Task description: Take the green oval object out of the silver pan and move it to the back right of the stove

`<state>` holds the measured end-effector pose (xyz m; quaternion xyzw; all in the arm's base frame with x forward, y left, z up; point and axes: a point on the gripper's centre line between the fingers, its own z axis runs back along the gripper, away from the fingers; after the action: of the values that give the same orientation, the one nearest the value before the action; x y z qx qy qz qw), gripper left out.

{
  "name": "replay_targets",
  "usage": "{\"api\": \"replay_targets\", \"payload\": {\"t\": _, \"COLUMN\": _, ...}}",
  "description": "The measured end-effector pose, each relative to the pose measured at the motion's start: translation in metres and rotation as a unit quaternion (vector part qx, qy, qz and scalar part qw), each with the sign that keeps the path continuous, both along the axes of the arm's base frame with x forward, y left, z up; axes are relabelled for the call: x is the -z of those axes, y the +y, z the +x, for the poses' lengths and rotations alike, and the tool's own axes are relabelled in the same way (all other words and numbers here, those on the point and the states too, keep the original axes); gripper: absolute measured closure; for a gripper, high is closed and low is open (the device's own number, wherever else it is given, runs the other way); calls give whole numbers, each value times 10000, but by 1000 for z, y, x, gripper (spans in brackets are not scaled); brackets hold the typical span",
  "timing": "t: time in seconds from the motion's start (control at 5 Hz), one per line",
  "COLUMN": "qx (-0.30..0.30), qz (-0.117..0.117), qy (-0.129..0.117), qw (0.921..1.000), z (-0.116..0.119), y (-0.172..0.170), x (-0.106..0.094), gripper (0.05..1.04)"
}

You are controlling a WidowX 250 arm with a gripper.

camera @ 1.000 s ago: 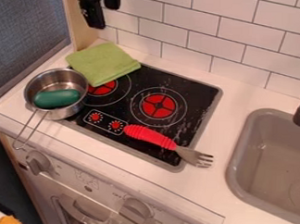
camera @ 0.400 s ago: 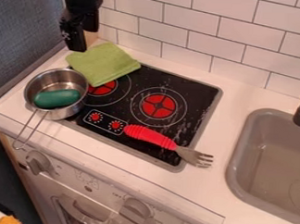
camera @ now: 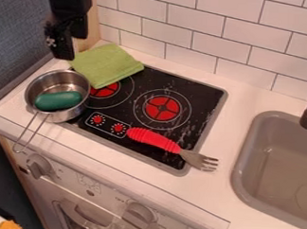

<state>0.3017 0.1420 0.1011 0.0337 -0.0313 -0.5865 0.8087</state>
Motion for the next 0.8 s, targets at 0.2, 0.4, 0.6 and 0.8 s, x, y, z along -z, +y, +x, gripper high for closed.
{"api": "replay_targets", "payload": {"t": 0.2, "qx": -260, "qz": 118, "qy": 18, "qw": 9996, "z": -13, "y": 5, "x": 2, "gripper": 82}}
{"api": "replay_targets", "payload": {"t": 0.4, "qx": -540, "qz": 148, "qy": -49, "qw": 9984, "z": -28, "y": 9, "x": 13, "gripper": 82}}
{"api": "replay_targets", "payload": {"t": 0.6, "qx": -688, "qz": 152, "qy": -209, "qw": 9973, "z": -38, "y": 14, "x": 28, "gripper": 82}}
{"api": "replay_targets", "payload": {"t": 0.8, "qx": -733, "qz": 297, "qy": -238, "qw": 9966, "z": -43, "y": 17, "x": 36, "gripper": 82}}
